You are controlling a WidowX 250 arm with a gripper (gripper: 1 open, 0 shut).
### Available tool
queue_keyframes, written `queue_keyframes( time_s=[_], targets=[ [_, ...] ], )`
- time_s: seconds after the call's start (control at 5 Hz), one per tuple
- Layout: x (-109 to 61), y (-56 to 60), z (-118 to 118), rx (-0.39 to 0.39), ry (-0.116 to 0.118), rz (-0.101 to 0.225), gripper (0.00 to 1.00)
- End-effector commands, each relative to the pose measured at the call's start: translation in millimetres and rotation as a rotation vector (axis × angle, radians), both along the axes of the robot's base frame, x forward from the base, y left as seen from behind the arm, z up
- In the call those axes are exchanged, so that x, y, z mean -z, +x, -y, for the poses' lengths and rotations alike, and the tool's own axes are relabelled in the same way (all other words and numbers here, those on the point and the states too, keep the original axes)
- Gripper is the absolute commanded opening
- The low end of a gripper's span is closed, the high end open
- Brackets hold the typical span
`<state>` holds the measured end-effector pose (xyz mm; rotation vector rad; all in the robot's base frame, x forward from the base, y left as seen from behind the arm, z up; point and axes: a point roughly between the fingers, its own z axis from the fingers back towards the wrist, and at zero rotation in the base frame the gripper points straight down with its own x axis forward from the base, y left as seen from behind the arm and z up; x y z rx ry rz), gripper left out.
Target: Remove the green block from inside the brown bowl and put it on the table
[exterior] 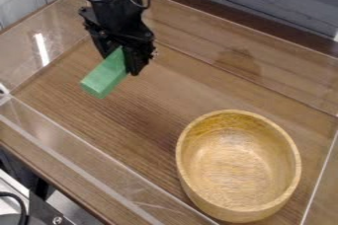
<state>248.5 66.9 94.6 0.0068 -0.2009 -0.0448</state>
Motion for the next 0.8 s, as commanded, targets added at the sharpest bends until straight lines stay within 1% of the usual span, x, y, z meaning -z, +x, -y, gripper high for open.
queue_keyframes(
  time_s=[0.0, 0.6],
  targets=[
    [-9.4, 10.2, -1.6, -0.003, 0.015, 0.052, 0.00],
    [-3.6, 14.5, -3.6, -0.031, 0.010, 0.068, 0.00]
  ],
)
